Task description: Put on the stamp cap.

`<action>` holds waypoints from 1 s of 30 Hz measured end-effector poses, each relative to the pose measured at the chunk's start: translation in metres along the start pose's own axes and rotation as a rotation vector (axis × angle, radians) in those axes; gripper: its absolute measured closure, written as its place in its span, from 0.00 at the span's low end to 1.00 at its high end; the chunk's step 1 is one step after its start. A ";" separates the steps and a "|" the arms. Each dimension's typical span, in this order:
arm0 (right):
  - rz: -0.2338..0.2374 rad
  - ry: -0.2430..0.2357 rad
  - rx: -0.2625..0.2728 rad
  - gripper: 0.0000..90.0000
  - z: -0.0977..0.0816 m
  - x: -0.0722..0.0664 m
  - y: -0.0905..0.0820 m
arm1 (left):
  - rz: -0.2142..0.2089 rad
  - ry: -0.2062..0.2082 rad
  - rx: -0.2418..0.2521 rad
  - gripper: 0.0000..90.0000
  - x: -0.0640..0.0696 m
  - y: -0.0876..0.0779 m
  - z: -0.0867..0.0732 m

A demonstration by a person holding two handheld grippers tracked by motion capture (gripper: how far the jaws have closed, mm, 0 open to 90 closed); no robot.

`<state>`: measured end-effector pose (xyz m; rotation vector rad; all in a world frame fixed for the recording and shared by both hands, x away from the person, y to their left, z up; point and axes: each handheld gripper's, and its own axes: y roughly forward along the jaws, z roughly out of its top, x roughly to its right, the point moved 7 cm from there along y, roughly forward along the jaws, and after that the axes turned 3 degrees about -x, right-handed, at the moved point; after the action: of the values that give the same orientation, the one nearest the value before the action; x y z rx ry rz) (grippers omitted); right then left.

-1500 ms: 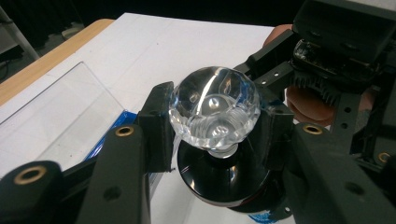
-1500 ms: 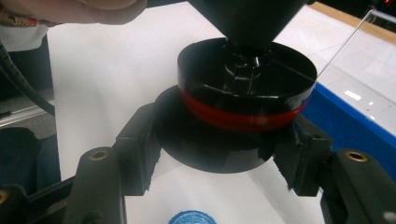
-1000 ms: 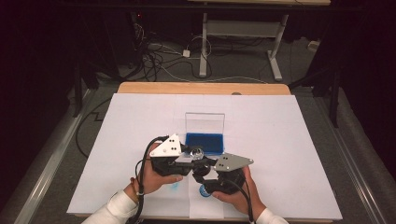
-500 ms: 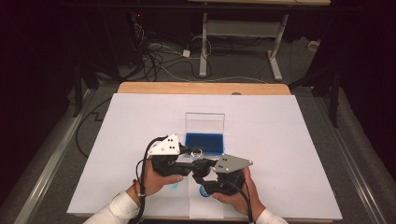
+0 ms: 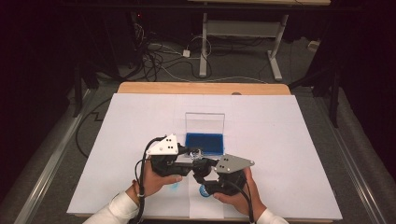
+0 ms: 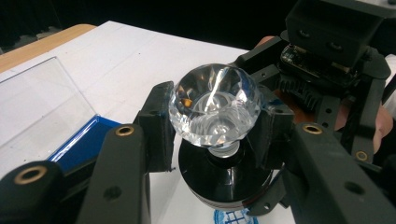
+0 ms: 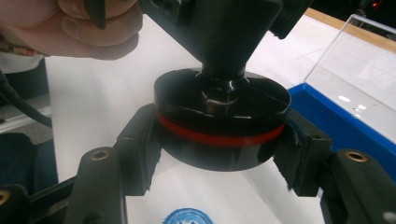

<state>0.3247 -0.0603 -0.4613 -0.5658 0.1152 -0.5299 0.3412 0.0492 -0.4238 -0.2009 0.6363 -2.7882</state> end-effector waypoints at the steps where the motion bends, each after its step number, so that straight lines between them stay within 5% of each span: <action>1: 0.000 -0.002 -0.007 0.43 -0.001 0.000 0.001 | 0.006 0.012 -0.012 0.61 0.001 0.001 0.000; 30: -0.043 -0.050 0.005 0.42 -0.003 0.001 0.002 | 0.041 0.061 -0.055 0.61 0.003 -0.002 0.002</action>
<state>0.3254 -0.0603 -0.4653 -0.5770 0.0543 -0.5576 0.3384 0.0495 -0.4205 -0.1122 0.7244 -2.7488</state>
